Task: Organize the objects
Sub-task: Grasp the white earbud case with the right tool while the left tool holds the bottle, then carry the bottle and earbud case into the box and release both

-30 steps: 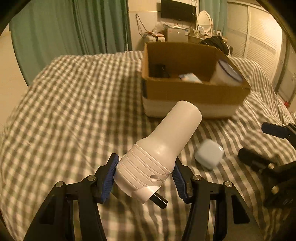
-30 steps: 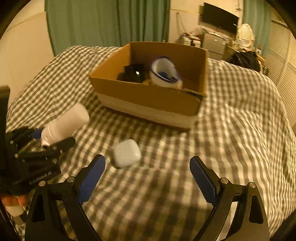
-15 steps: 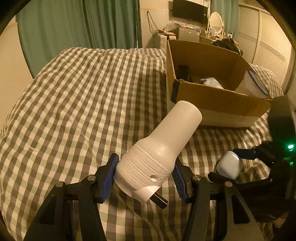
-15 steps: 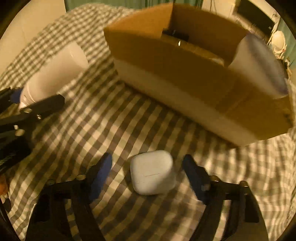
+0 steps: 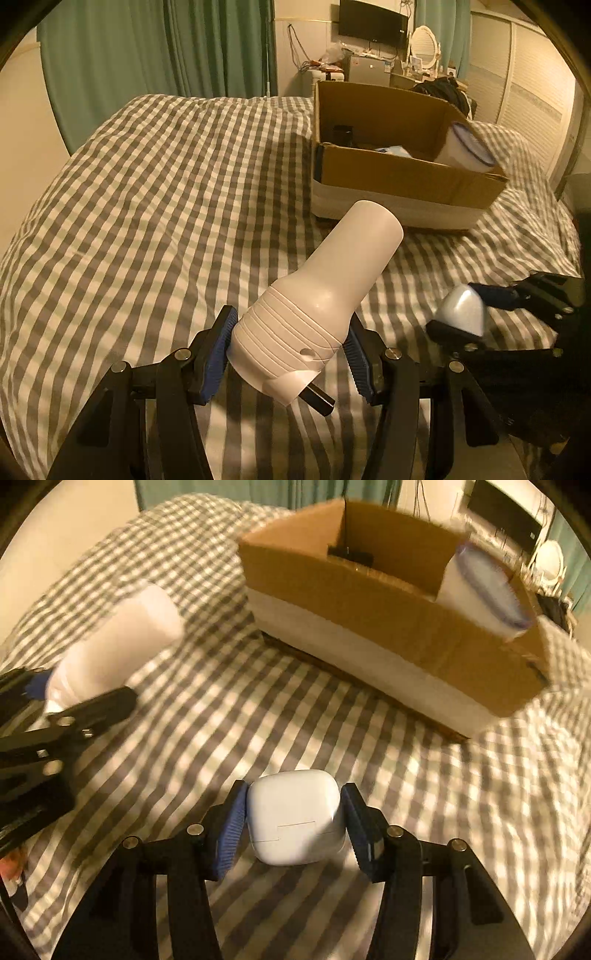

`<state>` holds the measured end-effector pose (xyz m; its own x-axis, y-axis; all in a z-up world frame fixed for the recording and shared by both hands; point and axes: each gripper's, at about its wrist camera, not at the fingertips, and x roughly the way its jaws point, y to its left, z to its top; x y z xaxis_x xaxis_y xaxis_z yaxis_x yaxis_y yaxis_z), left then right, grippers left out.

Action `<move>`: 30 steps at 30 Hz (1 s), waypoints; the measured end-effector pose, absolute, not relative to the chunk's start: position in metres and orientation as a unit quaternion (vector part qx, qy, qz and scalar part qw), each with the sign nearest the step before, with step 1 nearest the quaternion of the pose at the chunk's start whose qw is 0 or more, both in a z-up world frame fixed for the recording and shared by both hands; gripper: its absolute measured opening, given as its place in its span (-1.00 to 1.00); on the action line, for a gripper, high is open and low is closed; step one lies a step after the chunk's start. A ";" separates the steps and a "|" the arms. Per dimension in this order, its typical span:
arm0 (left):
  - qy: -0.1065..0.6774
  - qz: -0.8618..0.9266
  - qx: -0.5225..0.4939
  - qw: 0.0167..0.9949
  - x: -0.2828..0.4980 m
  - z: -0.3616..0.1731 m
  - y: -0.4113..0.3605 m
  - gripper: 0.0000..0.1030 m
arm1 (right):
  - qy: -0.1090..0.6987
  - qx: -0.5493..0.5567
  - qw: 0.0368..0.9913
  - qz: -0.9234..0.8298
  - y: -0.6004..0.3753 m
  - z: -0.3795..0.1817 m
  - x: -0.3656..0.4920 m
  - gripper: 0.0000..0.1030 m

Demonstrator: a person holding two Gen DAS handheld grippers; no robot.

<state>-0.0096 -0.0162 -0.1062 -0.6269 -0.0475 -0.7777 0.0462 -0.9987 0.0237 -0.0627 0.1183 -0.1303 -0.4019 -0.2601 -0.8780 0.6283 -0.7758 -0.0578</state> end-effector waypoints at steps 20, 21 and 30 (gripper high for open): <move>-0.010 -0.926 0.376 -0.038 0.019 -0.030 0.020 0.12 | 0.175 0.356 0.273 -0.876 0.184 -0.018 0.013 0.00; -0.010 -0.927 0.373 -0.040 0.015 -0.025 0.021 0.12 | 0.169 0.350 0.275 -0.879 0.186 -0.012 0.012 0.00; -0.026 -0.944 0.325 -0.051 -0.038 0.031 0.030 0.12 | 0.137 0.299 0.277 -0.903 0.189 0.044 -0.027 0.00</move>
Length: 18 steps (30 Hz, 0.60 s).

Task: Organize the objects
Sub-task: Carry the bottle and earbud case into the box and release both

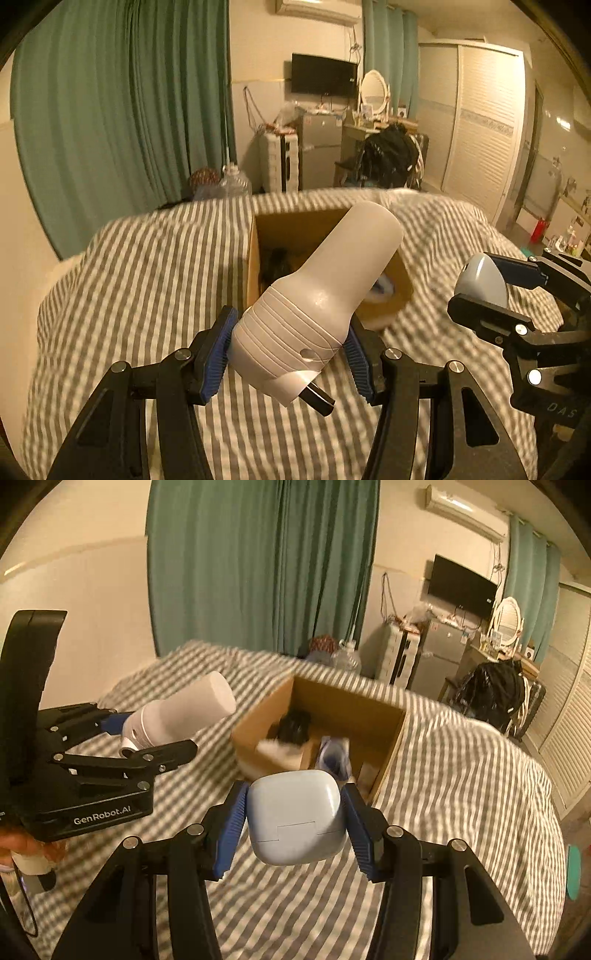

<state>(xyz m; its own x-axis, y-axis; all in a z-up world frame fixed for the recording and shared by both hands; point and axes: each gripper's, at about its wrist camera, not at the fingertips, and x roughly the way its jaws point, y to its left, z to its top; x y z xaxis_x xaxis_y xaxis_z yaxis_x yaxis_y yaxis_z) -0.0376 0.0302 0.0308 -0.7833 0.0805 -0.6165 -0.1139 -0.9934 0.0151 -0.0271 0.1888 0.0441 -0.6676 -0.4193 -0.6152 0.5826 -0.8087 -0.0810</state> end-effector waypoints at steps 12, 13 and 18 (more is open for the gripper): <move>0.036 0.952 -0.299 0.049 -0.162 0.053 0.038 0.12 | 0.093 0.255 0.249 -0.930 0.179 0.091 -0.127 0.00; 0.038 0.952 -0.301 0.048 -0.173 0.051 0.038 0.12 | 0.090 0.256 0.244 -0.931 0.176 0.090 -0.138 0.00; 0.050 0.944 -0.322 0.051 -0.217 0.018 0.043 0.12 | 0.073 0.277 0.236 -0.929 0.165 0.071 -0.191 0.00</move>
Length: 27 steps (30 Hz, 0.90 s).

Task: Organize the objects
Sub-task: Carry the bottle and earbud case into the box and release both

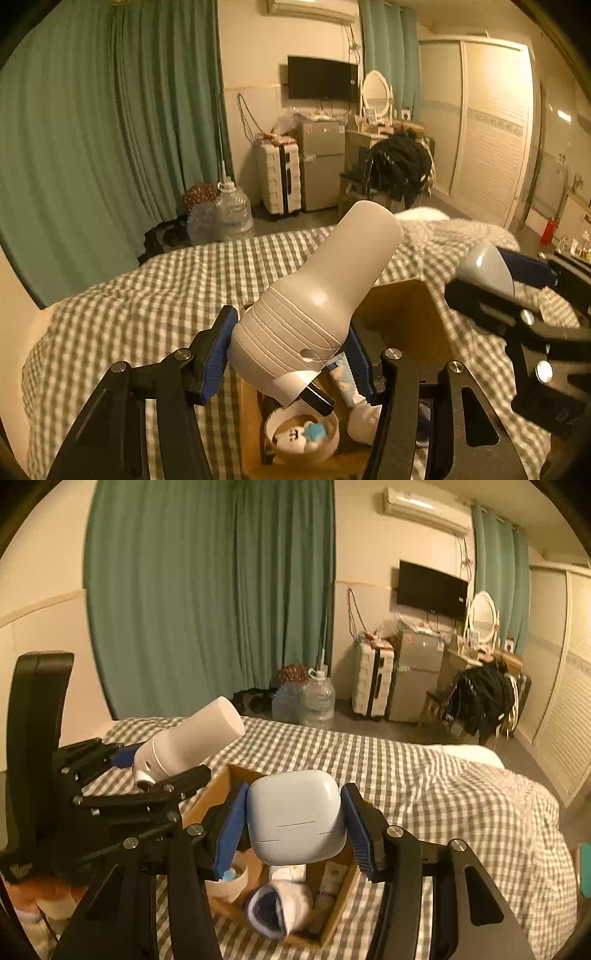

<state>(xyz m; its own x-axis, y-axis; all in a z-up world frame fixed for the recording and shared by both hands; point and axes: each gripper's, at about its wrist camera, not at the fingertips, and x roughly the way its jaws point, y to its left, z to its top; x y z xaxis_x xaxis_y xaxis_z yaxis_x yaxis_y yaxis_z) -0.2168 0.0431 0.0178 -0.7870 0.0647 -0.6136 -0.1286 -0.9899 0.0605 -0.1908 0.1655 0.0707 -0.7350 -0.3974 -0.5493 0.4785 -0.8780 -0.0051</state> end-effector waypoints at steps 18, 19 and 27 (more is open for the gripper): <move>0.080 0.905 -0.414 0.063 -0.257 -0.080 0.057 0.12 | 0.087 0.380 0.184 -0.902 0.149 -0.045 -0.270 0.00; 0.081 0.903 -0.416 0.065 -0.257 -0.081 0.058 0.15 | 0.086 0.383 0.180 -0.902 0.150 -0.046 -0.269 0.00; 0.092 0.914 -0.392 0.057 -0.243 -0.067 0.069 0.69 | 0.058 0.349 0.162 -0.921 0.168 -0.032 -0.257 0.35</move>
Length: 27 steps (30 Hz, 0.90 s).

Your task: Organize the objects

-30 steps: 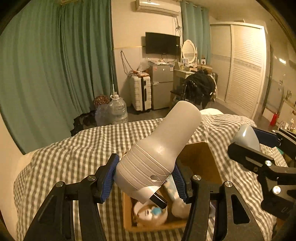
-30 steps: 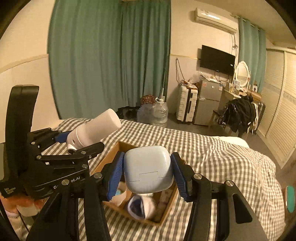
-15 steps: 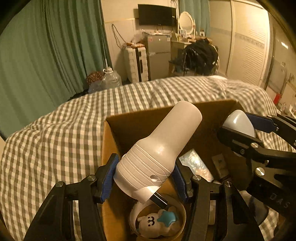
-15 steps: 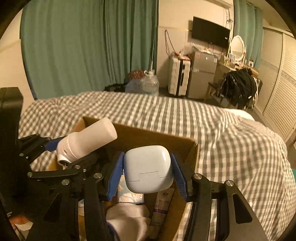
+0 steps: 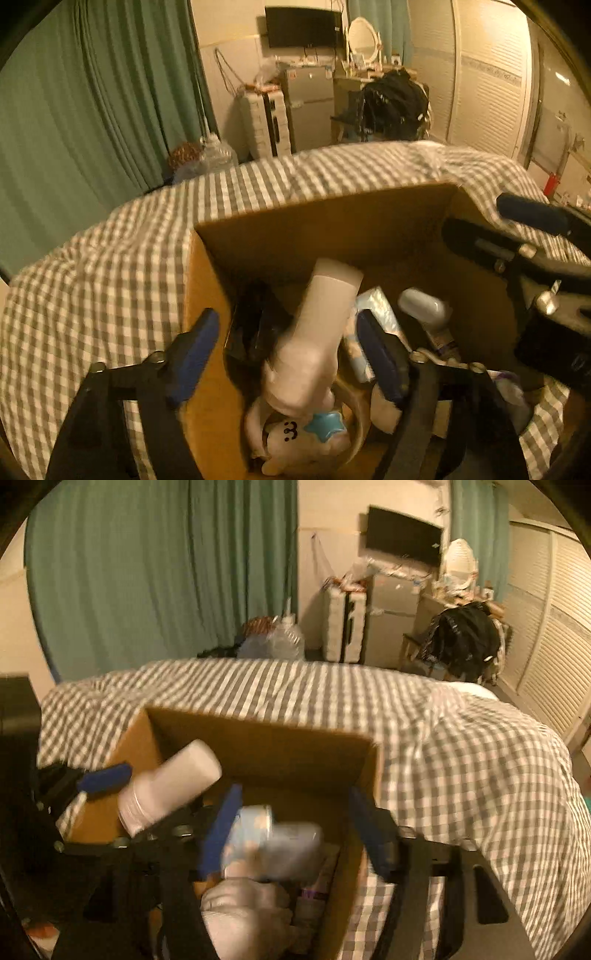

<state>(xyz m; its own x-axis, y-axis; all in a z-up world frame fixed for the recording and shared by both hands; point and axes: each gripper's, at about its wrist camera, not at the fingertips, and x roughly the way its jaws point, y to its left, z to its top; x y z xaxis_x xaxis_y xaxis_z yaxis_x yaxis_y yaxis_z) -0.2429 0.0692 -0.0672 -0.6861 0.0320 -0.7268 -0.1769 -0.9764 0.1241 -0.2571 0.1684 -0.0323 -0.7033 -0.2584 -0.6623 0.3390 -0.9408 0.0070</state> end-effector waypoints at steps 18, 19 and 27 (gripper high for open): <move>0.071 0.968 -0.234 0.045 -0.117 0.114 0.054 0.90 | 0.021 0.217 0.147 -0.965 0.215 0.126 -0.129 0.61; 0.072 0.971 -0.225 0.044 -0.109 0.123 0.055 0.92 | 0.025 0.206 0.141 -0.968 0.217 0.137 -0.117 0.61; 0.083 0.985 -0.146 0.044 -0.032 0.160 0.049 1.00 | 0.019 0.132 0.131 -0.982 0.234 0.191 -0.044 0.93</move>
